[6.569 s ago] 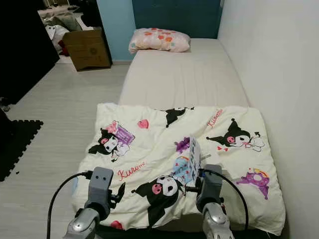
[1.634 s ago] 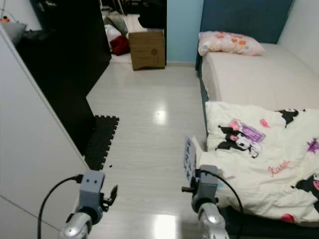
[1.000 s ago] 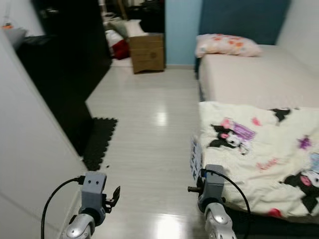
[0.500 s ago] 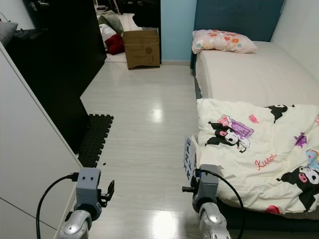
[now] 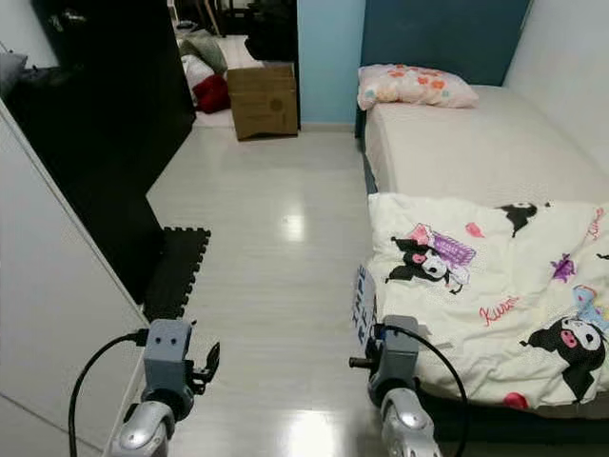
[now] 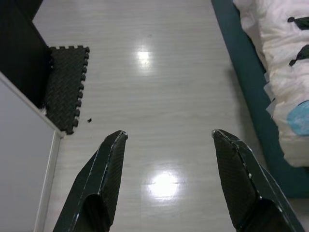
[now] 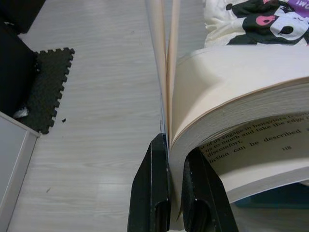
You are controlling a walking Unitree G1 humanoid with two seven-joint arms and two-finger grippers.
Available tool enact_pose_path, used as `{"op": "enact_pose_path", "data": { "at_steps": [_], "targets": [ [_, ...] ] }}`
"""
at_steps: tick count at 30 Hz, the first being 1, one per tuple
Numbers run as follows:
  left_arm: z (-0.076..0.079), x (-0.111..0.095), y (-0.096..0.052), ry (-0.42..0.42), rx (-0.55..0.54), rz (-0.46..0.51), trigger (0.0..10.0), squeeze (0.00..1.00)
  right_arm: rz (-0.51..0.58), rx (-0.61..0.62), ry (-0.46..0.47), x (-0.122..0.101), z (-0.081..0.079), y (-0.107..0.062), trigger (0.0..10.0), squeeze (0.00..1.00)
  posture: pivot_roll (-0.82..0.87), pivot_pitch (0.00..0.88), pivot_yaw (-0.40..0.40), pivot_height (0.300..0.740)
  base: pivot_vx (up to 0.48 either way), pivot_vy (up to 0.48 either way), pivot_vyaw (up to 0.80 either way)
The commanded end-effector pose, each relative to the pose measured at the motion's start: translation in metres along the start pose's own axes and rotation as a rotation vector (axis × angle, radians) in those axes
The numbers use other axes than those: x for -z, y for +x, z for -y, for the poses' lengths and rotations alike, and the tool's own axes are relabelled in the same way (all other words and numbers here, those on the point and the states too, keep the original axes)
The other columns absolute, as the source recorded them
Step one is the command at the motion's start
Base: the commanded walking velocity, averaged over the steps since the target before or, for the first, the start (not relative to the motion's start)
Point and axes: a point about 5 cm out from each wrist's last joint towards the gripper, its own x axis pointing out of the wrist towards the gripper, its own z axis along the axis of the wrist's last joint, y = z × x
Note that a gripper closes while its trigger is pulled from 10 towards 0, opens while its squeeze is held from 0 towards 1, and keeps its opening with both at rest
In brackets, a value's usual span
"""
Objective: Clean up the room
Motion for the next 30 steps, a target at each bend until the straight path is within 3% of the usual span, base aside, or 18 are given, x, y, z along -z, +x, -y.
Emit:
{"op": "enact_pose_path", "data": {
  "at_steps": [1, 30],
  "targets": [
    [0.001, 0.0014, -0.001, -0.005, 0.003, -0.004, 10.0, 0.0, 0.031, -0.001, -0.005, -0.0048, 0.0005, 0.0014, 10.0, 0.0, 0.04, 0.082, -0.011, 0.74, 0.409, 0.0, 0.0],
    [-0.0015, 0.0003, 0.0004, -0.012, -0.007, 0.01, 10.0, 0.0, 0.033, -0.011, -0.013, -0.0074, -0.0014, 0.0047, 10.0, 0.0, 0.05, 0.081, -0.018, 0.74, 0.422, 0.0, 0.0]
  ]
}}
